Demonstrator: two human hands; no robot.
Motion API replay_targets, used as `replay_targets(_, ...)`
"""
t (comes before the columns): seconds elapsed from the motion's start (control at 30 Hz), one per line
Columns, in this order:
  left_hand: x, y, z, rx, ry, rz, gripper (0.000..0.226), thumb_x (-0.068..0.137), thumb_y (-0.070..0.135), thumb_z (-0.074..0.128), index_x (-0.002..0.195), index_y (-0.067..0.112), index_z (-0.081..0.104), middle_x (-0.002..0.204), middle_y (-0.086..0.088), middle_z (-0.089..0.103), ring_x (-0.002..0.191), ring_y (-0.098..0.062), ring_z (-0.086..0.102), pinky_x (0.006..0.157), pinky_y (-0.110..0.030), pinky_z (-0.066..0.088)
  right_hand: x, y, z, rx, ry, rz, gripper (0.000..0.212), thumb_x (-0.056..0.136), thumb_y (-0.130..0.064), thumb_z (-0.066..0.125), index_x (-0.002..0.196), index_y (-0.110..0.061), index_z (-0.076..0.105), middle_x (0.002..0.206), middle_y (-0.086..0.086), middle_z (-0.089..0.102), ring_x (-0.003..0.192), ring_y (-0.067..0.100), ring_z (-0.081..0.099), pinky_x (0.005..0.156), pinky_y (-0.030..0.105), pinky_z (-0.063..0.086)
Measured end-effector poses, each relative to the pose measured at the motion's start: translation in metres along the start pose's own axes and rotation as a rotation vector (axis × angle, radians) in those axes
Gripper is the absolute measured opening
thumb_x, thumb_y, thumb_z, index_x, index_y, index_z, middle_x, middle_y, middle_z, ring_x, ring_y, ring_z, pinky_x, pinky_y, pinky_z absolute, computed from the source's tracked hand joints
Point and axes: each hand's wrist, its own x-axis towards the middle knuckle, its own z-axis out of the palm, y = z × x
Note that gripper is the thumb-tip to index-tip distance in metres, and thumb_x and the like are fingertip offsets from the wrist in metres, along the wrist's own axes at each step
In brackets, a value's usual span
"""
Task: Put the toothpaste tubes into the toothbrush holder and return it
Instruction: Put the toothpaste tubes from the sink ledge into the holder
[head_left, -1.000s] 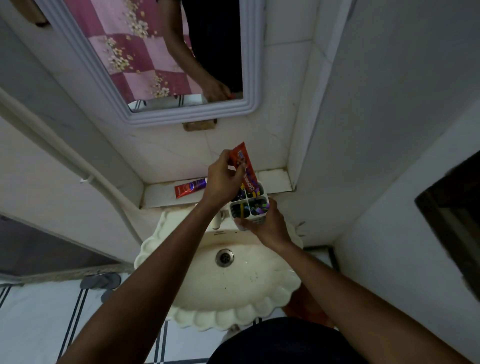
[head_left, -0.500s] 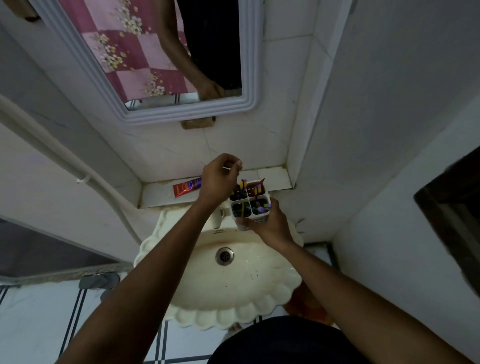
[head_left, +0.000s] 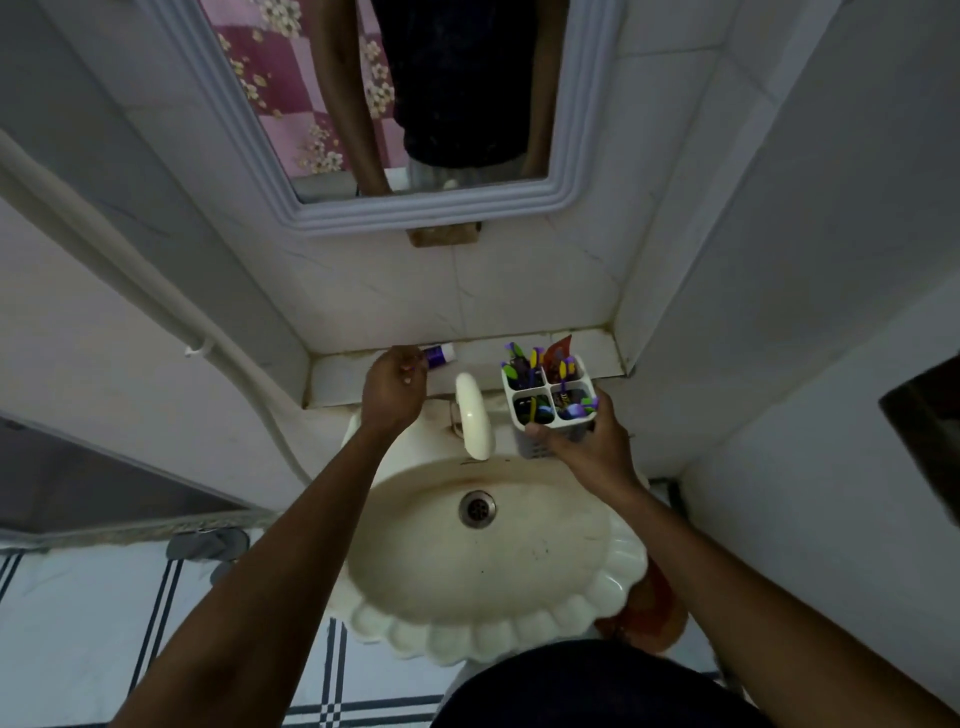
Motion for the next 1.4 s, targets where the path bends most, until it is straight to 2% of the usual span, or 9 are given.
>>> replay_targets(0.13, 0.024, -0.025, 0.004, 0.240, -0.145, 0.028, 0.035, 0.103, 0.035, 0.065, 0.133, 0.018, 0.070, 0.127, -0.010, 0.073, 0.115, -0.035, 0.069, 0.098, -0.051, 0.057, 0.001, 0.000, 0.004, -0.020, 0.009, -0.002, 0.085, 0.071, -0.046, 0.104, 0.137, -0.035, 0.052, 0.121, -0.024, 0.068, 0.107, -0.008, 0.066, 0.072, 0.003, 0.054)
replay_targets(0.37, 0.056, -0.024, 0.018, 0.648, -0.326, 0.148, 0.049, 0.106, 0.033, 0.059, 0.153, 0.017, 0.053, 0.148, -0.013, 0.059, 0.134, -0.039, 0.052, 0.109, -0.052, 0.041, 0.003, -0.003, 0.003, -0.032, -0.012, -0.026, 0.083, 0.076, -0.035, 0.102, 0.140, -0.032, 0.049, 0.119, -0.023, 0.065, 0.107, -0.008, 0.062, 0.074, -0.001, 0.049)
replay_targets(0.5, 0.058, -0.019, 0.021, 0.795, -0.362, 0.121, 0.049, 0.102, 0.042, 0.063, 0.143, 0.015, 0.058, 0.144, -0.015, 0.052, 0.138, -0.038, 0.044, 0.113, -0.053, 0.036, 0.003, 0.003, 0.001, -0.043, -0.030, -0.046, 0.087, 0.077, -0.035, 0.102, 0.145, -0.030, 0.049, 0.122, -0.025, 0.064, 0.105, -0.011, 0.061, 0.074, -0.002, 0.048)
replay_targets(0.57, 0.050, -0.019, 0.024, 0.738, -0.360, 0.093, 0.048, 0.101, 0.047, 0.064, 0.137, 0.015, 0.061, 0.141, -0.015, 0.052, 0.135, -0.038, 0.047, 0.111, -0.053, 0.041, 0.001, 0.002, -0.004, -0.046, -0.038, -0.055, 0.089, 0.076, -0.036, 0.102, 0.147, -0.027, 0.050, 0.122, -0.026, 0.065, 0.102, -0.014, 0.064, 0.074, -0.002, 0.049)
replay_targets(0.73, -0.015, 0.030, 0.021, 0.074, -0.179, -0.088, 0.049, 0.105, 0.054, 0.058, 0.142, 0.024, 0.051, 0.121, -0.004, 0.065, 0.107, -0.034, 0.070, 0.090, -0.046, 0.059, -0.016, 0.019, -0.054, -0.039, -0.032, -0.058, 0.090, 0.076, -0.034, 0.102, 0.147, -0.028, 0.048, 0.123, -0.023, 0.064, 0.098, -0.020, 0.065, 0.075, -0.001, 0.049)
replay_targets(0.9, -0.029, 0.074, -0.024, -0.657, -0.232, -0.366, 0.059, 0.112, 0.031, 0.058, 0.165, 0.030, 0.033, 0.131, -0.005, 0.061, 0.088, -0.027, 0.079, 0.071, -0.030, 0.066, -0.019, 0.020, -0.041, -0.041, -0.031, -0.058, 0.090, 0.074, -0.039, 0.103, 0.144, -0.031, 0.047, 0.123, -0.025, 0.063, 0.102, -0.013, 0.063, 0.074, -0.001, 0.049)
replay_targets(1.03, -0.033, 0.085, -0.062, -0.446, -0.386, -0.115, 0.076, 0.100, 0.020, 0.077, 0.164, 0.034, 0.040, 0.133, -0.003, 0.066, 0.107, -0.025, 0.077, 0.084, -0.036, 0.067, -0.017, 0.020, -0.020, -0.037, -0.021, -0.037, 0.094, 0.070, -0.040, 0.106, 0.145, -0.029, 0.049, 0.120, -0.026, 0.065, 0.105, -0.011, 0.063, 0.083, 0.010, 0.053)
replay_targets(1.2, -0.038, 0.112, -0.078, -0.058, -0.333, 0.180, 0.039, 0.089, 0.030, 0.088, 0.125, 0.020, 0.078, 0.105, 0.004, 0.079, 0.092, -0.015, 0.076, 0.080, -0.035, 0.065, -0.007, 0.013, -0.001, -0.026, -0.035, -0.036, 0.090, 0.071, -0.037, 0.106, 0.139, -0.034, 0.046, 0.116, -0.026, 0.063, 0.100, -0.012, 0.062, 0.073, 0.000, 0.050)
replay_targets(1.4, -0.055, 0.131, -0.058, 0.056, -0.253, 0.298, 0.023, 0.092, 0.030, 0.085, 0.108, 0.013, 0.080, 0.092, 0.001, 0.079, 0.081, -0.016, 0.074, 0.075, -0.039, 0.061, -0.001, 0.016, 0.003, -0.006, -0.059, -0.022, 0.100, 0.069, -0.044, 0.106, 0.149, -0.026, 0.049, 0.118, -0.018, 0.065, 0.105, -0.006, 0.064, 0.081, 0.013, 0.049)
